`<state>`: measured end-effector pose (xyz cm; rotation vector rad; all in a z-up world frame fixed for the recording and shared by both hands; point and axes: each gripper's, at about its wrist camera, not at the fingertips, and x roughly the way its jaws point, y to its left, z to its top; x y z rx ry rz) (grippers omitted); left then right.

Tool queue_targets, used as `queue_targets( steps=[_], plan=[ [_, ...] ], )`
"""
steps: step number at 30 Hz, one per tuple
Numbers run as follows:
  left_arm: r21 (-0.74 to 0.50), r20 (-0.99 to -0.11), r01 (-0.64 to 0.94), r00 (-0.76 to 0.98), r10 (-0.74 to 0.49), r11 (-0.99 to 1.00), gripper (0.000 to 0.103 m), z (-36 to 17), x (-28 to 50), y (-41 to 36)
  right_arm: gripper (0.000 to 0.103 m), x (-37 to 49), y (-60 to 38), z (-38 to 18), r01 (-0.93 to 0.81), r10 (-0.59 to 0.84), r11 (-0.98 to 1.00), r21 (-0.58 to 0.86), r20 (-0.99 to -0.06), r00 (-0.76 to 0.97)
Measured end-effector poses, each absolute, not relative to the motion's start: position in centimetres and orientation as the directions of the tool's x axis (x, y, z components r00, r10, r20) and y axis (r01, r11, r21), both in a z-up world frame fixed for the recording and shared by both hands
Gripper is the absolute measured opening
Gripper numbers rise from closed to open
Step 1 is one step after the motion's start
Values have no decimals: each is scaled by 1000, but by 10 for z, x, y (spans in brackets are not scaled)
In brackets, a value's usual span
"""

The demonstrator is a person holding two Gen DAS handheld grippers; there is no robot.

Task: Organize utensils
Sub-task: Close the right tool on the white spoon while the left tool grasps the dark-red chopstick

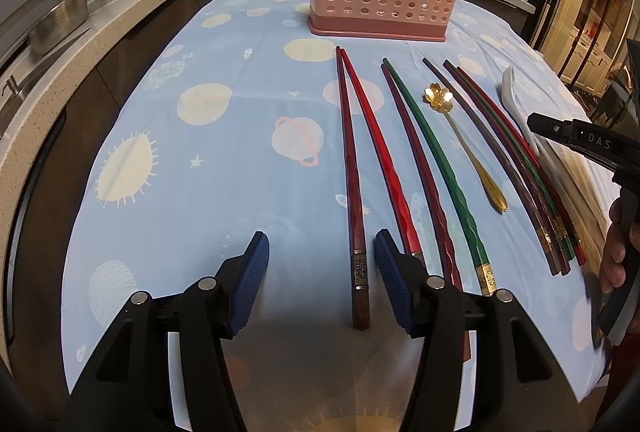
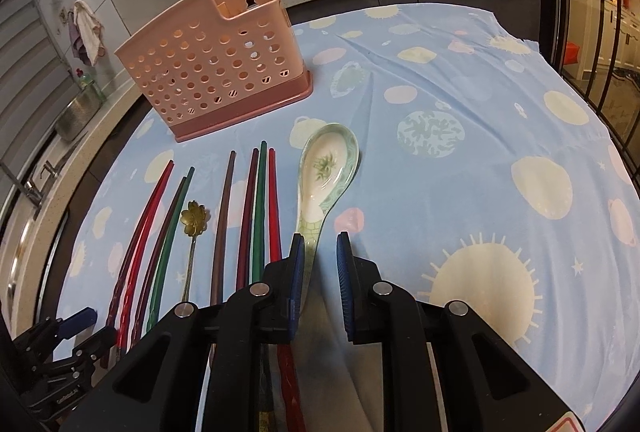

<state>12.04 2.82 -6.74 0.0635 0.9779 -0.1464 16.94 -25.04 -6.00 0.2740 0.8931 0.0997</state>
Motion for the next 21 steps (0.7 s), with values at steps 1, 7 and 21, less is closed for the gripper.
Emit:
queue_targets(
  steps=[1,7,21],
  plan=[
    [-13,-829,154,550,-96,988,54,-68,120,28,15,170,-250,-61,30,195,962,272,-759,621],
    [-11,-829,156,551,-96,988,55,-68,120,27,15,169,-251,-57,35,224,948,316,-740,634],
    [-10,-827,162,554,-100,987,55,-68,115,27,12,163,-235,-66,5,173,975,224,-769,616]
  ],
)
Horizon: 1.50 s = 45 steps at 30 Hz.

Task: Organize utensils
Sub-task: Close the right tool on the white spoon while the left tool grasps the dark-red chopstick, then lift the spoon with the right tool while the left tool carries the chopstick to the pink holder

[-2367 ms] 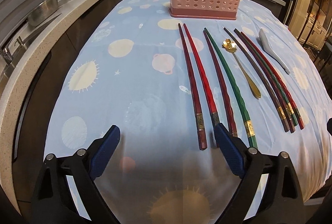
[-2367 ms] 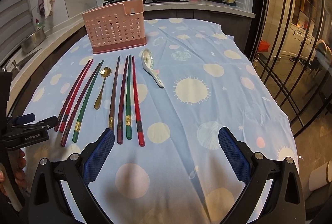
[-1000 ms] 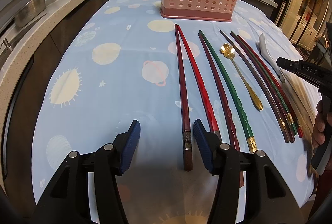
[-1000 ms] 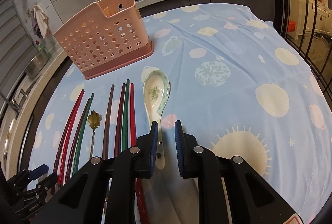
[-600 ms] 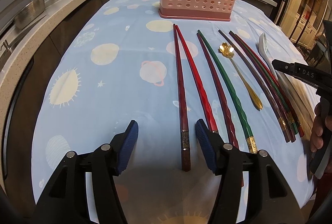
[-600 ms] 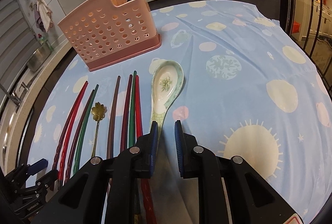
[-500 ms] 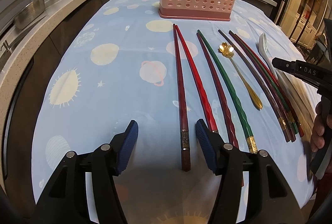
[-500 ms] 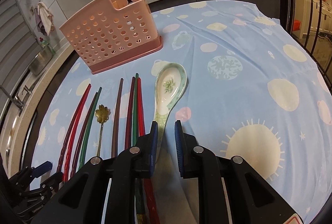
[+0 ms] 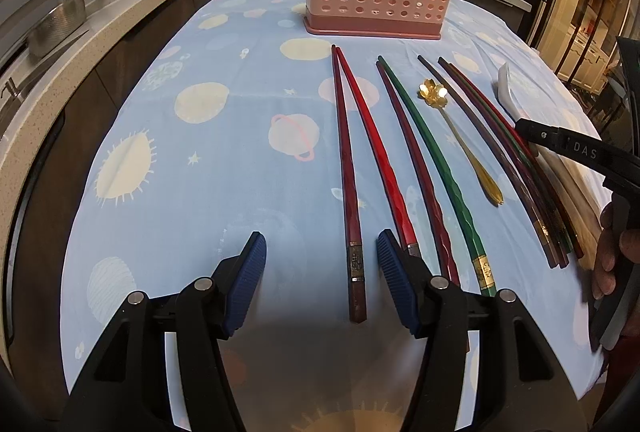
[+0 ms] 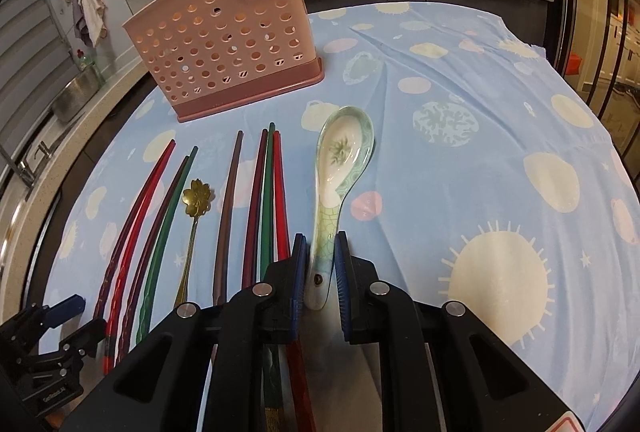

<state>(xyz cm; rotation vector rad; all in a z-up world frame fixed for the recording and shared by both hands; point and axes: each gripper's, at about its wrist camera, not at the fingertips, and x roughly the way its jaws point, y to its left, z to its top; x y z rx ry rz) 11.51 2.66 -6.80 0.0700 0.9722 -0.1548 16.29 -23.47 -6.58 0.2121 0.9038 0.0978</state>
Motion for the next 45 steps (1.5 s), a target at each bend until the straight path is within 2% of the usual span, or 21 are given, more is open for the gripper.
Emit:
queue_targets(
  steps=[4,6,8,13,16,30,33,37,45],
  plan=[
    [-19,-826,169,552,-111,985,51,-67,107,27,11,151,-238,-65,10,169,975,222,-769,616],
    [-25,-827,174,550,-119,984,44,-66,103,28,11,142,-241,-64,21,162,975,222,-770,618],
    [-39,-829,181,544,-133,983,33,-65,98,29,11,133,-245,-63,32,158,974,225,-769,619],
    [-79,-831,184,531,-166,980,16,-65,85,35,10,105,-252,-54,49,147,972,228,-761,632],
    [-94,-831,180,528,-177,979,11,-65,79,38,10,88,-255,-48,53,140,973,226,-754,642],
    [-69,-812,194,559,-168,979,13,-67,93,33,10,54,-255,-37,60,139,970,234,-742,655],
    [-54,-813,193,562,-156,980,7,-66,92,31,10,51,-255,-37,57,145,969,241,-741,656],
    [-88,-818,187,546,-178,978,7,-62,85,37,10,43,-256,-32,49,153,968,248,-730,666],
    [-124,-771,186,601,-213,975,7,-23,65,45,9,26,-259,4,11,166,967,255,-664,729]
  ],
)
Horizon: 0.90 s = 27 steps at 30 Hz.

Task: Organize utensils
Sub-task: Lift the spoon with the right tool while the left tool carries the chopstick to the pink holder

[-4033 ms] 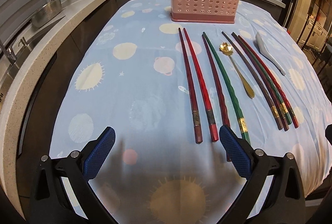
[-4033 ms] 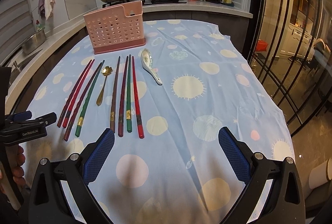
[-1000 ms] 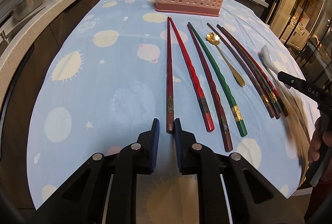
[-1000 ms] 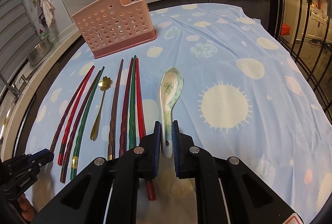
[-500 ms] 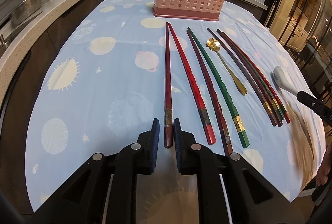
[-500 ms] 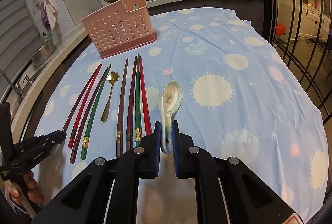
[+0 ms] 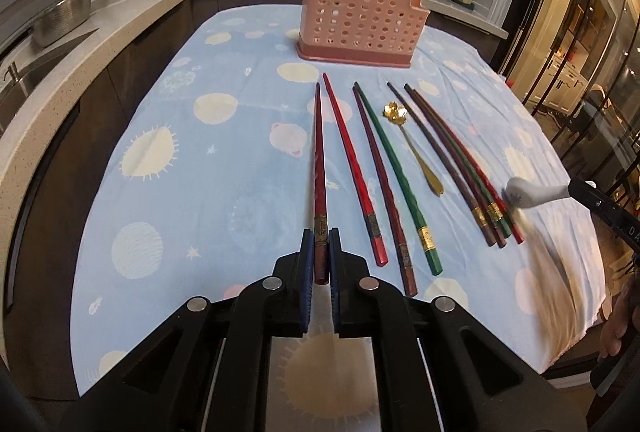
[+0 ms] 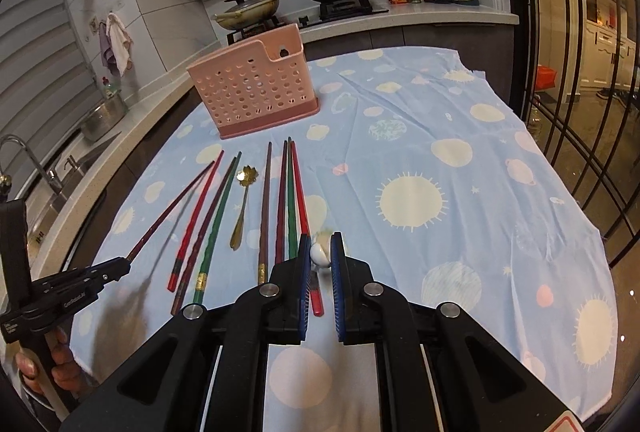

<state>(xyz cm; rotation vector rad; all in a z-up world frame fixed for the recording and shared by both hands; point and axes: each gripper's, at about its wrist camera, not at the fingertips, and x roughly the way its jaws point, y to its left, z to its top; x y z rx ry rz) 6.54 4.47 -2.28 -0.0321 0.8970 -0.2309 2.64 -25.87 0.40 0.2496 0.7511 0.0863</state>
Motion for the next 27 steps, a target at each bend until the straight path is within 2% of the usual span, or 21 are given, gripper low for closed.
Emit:
queue_targets(
  steps=[7,17,22,27],
  plan=[
    [-128,-691,214,681,-242,968,7,29,60,41,7,26,-258,34,-30,181,968,249,-608,773],
    [-107,-617,227,748,-244,968,7,75,76,34,7,38,-264,53,-53,204,961,271,-569,797],
    [-97,-576,237,779,-248,967,7,104,98,30,7,59,-267,69,-88,245,951,298,-545,802],
    [-86,-543,240,803,-247,967,7,133,130,27,7,95,-266,90,-99,230,959,266,-523,821]
  ],
)
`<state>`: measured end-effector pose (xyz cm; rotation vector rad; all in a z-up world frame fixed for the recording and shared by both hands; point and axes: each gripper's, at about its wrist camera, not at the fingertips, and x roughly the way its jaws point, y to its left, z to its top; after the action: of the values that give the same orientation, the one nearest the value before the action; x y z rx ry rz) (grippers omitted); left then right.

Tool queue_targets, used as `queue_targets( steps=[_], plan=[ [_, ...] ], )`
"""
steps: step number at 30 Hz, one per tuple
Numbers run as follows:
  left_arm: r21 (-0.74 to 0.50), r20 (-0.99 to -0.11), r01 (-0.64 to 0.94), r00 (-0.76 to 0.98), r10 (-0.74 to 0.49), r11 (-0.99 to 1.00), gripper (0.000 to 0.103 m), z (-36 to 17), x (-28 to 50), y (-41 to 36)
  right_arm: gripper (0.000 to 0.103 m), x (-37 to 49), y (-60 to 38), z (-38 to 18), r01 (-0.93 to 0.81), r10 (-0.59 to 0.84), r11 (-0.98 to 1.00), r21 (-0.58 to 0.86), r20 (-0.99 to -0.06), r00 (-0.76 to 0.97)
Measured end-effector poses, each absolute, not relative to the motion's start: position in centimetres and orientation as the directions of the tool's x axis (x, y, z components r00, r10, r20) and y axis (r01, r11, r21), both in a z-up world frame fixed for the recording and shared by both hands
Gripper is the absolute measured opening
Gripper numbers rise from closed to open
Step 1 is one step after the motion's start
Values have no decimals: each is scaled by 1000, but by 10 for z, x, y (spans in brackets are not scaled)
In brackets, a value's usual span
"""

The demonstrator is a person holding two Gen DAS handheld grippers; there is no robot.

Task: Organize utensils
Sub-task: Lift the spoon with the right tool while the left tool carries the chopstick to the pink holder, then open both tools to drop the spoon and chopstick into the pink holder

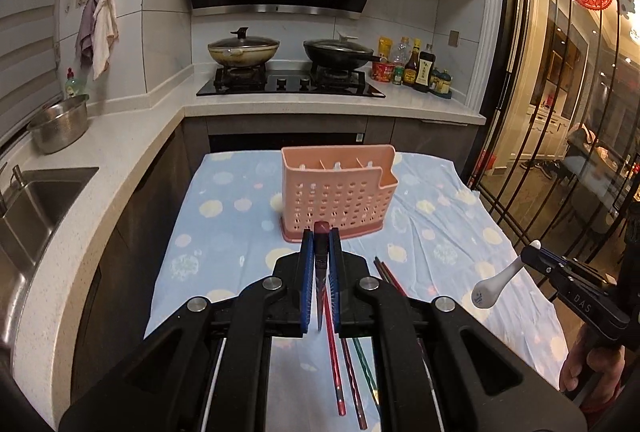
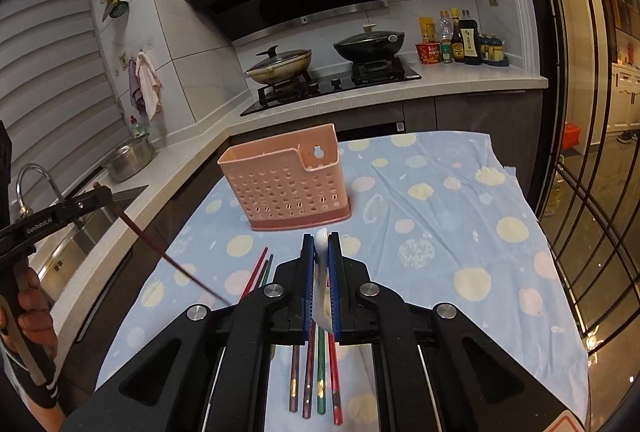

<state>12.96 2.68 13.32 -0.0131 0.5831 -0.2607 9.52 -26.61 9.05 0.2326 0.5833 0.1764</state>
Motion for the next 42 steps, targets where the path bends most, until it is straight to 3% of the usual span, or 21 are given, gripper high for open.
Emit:
queue_targets(
  steps=[19,34,36,38,40,42],
  plan=[
    [-68,-380,224,895,-233,972,7,251,267,12,7,276,-245,149,-165,287,942,291,-451,845],
    [-53,-490,203,848,-203,978,8,193,326,-4,10,331,-223,83,-136,275,951,277,-561,781],
    [-48,-501,196,843,-193,979,14,185,322,-1,19,323,-224,85,-121,253,957,263,-553,794],
    [-49,-499,180,847,-180,982,51,179,313,4,25,312,-228,88,-117,242,960,255,-539,807],
    [-47,-490,153,858,-156,987,66,174,299,10,26,295,-233,92,-115,239,960,257,-526,816],
    [-41,-486,149,861,-150,988,67,168,280,16,30,276,-238,94,-114,241,957,265,-518,821]
  ],
)
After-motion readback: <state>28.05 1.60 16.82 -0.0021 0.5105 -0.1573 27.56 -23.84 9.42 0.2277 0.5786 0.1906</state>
